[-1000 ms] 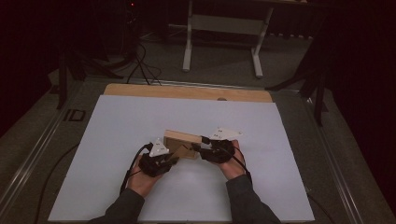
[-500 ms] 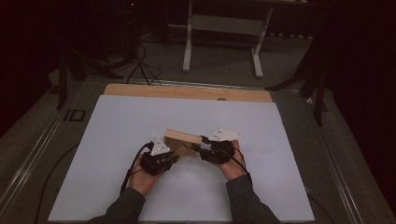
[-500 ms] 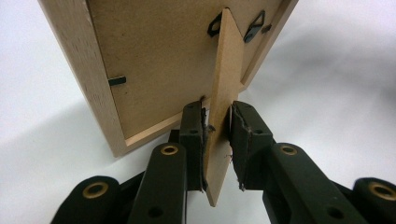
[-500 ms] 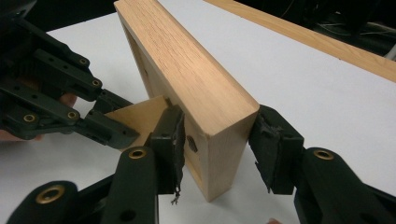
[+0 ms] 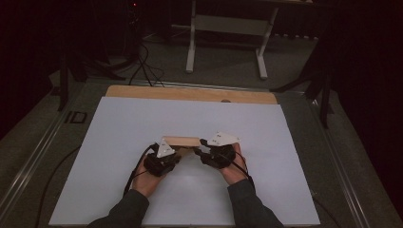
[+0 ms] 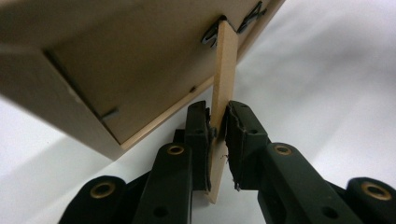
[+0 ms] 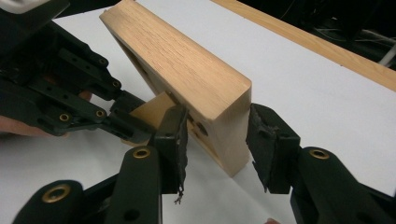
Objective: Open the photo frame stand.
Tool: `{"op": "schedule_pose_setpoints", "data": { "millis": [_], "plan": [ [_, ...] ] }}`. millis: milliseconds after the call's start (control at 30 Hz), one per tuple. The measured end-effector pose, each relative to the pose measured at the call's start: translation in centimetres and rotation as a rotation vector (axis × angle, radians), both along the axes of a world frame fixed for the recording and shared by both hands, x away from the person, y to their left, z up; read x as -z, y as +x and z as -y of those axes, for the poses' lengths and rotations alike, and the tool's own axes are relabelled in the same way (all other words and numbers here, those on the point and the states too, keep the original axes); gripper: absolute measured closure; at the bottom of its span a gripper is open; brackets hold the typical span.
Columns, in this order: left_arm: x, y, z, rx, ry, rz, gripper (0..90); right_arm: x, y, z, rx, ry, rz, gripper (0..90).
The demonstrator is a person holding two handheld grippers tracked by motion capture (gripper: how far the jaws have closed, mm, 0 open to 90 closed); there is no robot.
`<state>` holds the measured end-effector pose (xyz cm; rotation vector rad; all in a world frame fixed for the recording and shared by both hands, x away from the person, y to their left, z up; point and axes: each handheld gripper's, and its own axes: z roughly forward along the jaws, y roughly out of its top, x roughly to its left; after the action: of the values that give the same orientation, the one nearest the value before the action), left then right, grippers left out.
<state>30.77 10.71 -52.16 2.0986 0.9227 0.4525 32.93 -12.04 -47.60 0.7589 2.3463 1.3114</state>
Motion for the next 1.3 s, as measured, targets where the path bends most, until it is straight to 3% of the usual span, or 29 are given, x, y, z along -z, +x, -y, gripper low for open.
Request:
{"op": "schedule_pose_setpoints", "data": {
  "millis": [133, 333, 500, 767, 1300],
  "plan": [
    [-0.3, 0.1, -0.6, 0.020, -0.072, -0.017, 75.5, 0.0, 0.0, 0.0, -0.008, 0.008, -0.008, 56.7],
    [-0.3, 0.0, -0.8, 0.043, -0.107, -0.060, 69.0, 0.1, -0.1, -0.1, -0.023, 0.004, -0.021, 53.6],
    [-0.1, 0.1, -1.5, 0.041, -0.176, -0.107, 66.4, 0.2, -0.2, -0.1, -0.025, 0.006, -0.028, 52.1],
    [-0.4, -0.3, -2.3, 0.023, -0.191, -0.103, 62.8, 0.2, -0.4, -0.1, -0.031, 0.012, -0.034, 48.9],
    [-1.3, -1.3, -2.5, 0.015, -0.155, -0.048, 60.5, 0.0, -0.6, 0.3, -0.025, 0.020, -0.033, 46.9]
  ]
}}
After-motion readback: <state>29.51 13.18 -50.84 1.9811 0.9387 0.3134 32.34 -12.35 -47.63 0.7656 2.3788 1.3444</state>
